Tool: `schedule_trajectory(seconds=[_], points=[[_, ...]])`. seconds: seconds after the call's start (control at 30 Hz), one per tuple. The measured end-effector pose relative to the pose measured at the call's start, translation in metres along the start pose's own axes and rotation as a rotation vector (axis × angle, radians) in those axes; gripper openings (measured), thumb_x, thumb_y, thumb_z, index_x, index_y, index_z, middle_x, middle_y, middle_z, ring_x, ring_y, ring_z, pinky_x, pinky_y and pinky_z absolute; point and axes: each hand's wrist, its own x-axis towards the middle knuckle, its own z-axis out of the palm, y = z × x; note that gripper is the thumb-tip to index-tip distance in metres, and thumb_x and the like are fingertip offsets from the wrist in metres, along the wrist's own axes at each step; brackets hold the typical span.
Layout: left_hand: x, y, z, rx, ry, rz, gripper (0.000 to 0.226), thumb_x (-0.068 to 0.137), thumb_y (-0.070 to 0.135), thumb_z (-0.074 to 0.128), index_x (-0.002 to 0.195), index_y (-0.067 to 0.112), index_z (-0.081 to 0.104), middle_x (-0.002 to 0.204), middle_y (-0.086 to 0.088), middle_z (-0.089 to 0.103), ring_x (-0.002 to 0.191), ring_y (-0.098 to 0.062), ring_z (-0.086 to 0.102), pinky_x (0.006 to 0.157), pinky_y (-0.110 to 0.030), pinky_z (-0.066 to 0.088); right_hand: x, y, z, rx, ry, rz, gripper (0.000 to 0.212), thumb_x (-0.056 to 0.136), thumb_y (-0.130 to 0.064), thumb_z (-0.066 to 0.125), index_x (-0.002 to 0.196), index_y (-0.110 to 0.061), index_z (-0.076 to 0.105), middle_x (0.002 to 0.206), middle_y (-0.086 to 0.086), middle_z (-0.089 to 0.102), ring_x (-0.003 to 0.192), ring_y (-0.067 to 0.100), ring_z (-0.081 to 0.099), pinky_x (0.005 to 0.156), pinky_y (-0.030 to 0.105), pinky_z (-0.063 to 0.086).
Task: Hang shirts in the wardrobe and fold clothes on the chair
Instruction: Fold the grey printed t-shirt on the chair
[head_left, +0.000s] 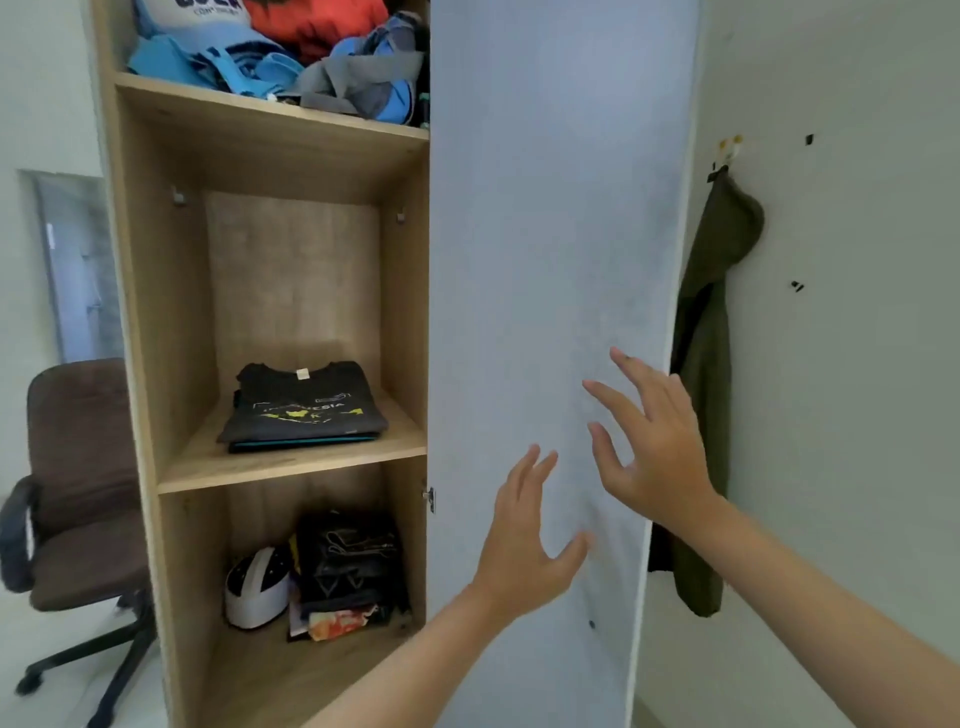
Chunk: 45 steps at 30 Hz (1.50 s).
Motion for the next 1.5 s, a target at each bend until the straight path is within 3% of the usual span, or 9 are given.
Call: schedule_trajectory(seconds=[0.23,0.4,0.6,0.67,0.8,0.93,1.07,1.3,1.5], points=[[0.009,0.034,0.091,-0.002,0.037,0.021,0.083,0.078,0.061,0.061,0.143,0.051,0.010,0.154,0.022,-0.011,0.142,0.001,-0.001,0.107,-0.017,0.016,-0.024,0.070,-0.045,0.316,-0.221,0.138,0.055,0.090,-0.016,0.059,0.142,-0.021,0.043,0.150,0.004,0.039,0.138,0.013,0.036,0.110,0.045,0.039],[0.012,0.026,0.105,0.089,0.120,0.020,0.076,0.083,0.033,0.066,0.138,0.054,0.019,0.155,0.017,-0.001,0.143,-0.006,0.008,0.104,-0.007,0.014,-0.026,0.073,-0.035,0.501,-0.253,0.164,0.066,0.089,0.002,0.057,0.146,-0.017,0.032,0.127,-0.001,0.059,0.105,0.010,0.062,0.091,0.023,0.053],[-0.003,0.024,0.083,0.110,0.140,0.054,0.070,0.080,0.020,0.069,0.135,0.044,0.033,0.157,0.006,0.007,0.144,-0.006,0.008,0.108,-0.006,0.011,-0.018,0.052,-0.036,0.633,-0.243,0.136,0.066,0.088,0.004,0.058,0.144,-0.020,0.032,0.133,-0.015,0.051,0.102,-0.008,0.059,0.089,0.013,0.049],[-0.016,0.021,0.062,0.097,0.134,0.085,0.069,0.079,0.017,0.068,0.136,0.037,0.035,0.157,0.002,0.010,0.145,-0.011,0.011,0.113,-0.018,0.016,-0.016,0.037,-0.033,0.679,-0.268,0.112,0.067,0.088,0.004,0.060,0.144,-0.021,0.032,0.136,-0.018,0.047,0.105,-0.008,0.059,0.092,0.013,0.048],[-0.050,0.010,0.008,0.122,0.137,0.134,0.067,0.083,0.012,0.066,0.140,0.021,0.034,0.156,-0.009,0.017,0.145,-0.023,0.016,0.111,-0.048,0.032,-0.008,-0.008,-0.015,0.748,-0.265,0.018,0.061,0.090,-0.006,0.062,0.144,-0.014,0.036,0.143,-0.009,0.046,0.117,-0.003,0.054,0.099,0.016,0.044],[-0.090,-0.018,-0.059,0.270,0.178,0.078,0.070,0.088,0.019,0.062,0.146,0.028,0.024,0.151,-0.008,0.030,0.141,-0.022,0.029,0.109,-0.046,0.037,0.006,-0.073,0.029,0.793,-0.184,-0.113,0.056,0.093,-0.026,0.059,0.143,-0.012,0.037,0.147,0.003,0.042,0.132,0.008,0.045,0.106,0.023,0.041],[-0.121,-0.054,-0.134,0.391,0.179,-0.035,0.068,0.090,0.026,0.060,0.147,0.021,0.023,0.148,-0.004,0.036,0.137,-0.020,0.035,0.103,-0.048,0.043,0.018,-0.139,0.091,0.756,-0.171,-0.183,0.059,0.096,-0.039,0.052,0.146,-0.015,0.035,0.155,0.004,0.030,0.144,0.019,0.028,0.108,0.053,0.039],[-0.138,-0.132,-0.259,0.662,0.213,-0.085,0.067,0.093,0.052,0.042,0.149,0.041,0.006,0.156,-0.003,0.020,0.142,-0.014,0.023,0.108,-0.043,0.039,0.055,-0.230,0.209,0.653,-0.287,-0.263,0.075,0.092,-0.048,0.054,0.152,-0.030,0.013,0.162,-0.002,0.002,0.149,0.021,-0.001,0.107,0.070,0.023],[-0.114,-0.227,-0.333,1.020,0.238,-0.363,0.078,0.087,0.058,0.047,0.145,0.048,-0.003,0.158,-0.011,0.002,0.143,-0.033,0.014,0.102,-0.070,0.020,0.087,-0.282,0.301,0.291,-0.556,-0.187,0.105,0.079,-0.060,0.063,0.146,-0.044,-0.017,0.154,-0.006,-0.033,0.143,0.022,-0.028,0.101,0.076,0.014]])
